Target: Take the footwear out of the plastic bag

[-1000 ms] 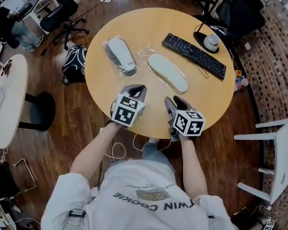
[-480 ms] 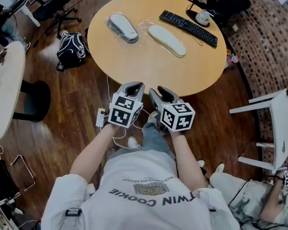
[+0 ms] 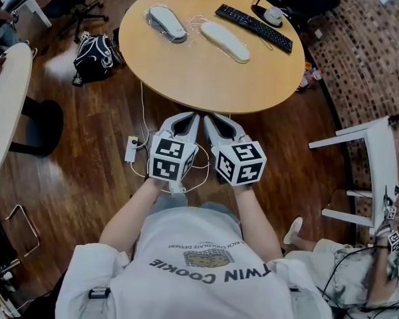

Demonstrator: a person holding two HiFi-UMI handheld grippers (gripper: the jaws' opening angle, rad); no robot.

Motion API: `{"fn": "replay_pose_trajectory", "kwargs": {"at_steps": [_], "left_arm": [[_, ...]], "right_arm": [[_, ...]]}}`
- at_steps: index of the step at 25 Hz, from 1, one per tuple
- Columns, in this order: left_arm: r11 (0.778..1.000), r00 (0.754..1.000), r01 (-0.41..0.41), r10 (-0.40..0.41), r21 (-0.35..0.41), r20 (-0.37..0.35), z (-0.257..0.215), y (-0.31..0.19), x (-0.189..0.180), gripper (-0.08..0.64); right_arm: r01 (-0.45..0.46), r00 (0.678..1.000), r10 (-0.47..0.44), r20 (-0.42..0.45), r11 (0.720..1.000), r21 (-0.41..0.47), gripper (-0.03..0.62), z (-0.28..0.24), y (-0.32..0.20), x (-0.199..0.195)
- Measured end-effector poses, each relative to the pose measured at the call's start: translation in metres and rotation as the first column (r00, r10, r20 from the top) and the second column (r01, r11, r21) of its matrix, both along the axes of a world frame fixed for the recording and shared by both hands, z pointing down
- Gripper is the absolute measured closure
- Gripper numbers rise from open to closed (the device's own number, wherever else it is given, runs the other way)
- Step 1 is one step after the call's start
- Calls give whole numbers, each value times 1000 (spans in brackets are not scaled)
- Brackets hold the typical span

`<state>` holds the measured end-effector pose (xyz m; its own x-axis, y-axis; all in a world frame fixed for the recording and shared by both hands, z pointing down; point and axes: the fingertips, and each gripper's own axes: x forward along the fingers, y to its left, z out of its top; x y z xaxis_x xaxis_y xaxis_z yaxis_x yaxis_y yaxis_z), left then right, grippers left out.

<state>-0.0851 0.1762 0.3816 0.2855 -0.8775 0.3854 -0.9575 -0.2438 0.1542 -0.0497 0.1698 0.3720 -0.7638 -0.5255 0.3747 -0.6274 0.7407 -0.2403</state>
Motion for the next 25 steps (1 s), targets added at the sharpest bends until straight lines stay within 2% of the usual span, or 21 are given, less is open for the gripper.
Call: {"fn": "replay_pose_trajectory", "kwargs": {"at_steps": [4,9,15,25], "left_arm": [[1000,1000,16,-16,8,-2,-2,24,30,557],[999,999,48,-48,9,-23,-8,56,69,557],[999,999,53,-53,1,-6,-6,106,127,557],[997,997,73,-73,2,14,-19,166,169,557]], "right_arm": [[-3,1000,3,-4,999,41,569,-3,23,27],[-25,1000,25,2,998,55,589,-6,54,67],[-44,999,44,-1,997,57,591,0,100,125],[-27,1000,27,-2,998,58,591,-5,163,165]]}}
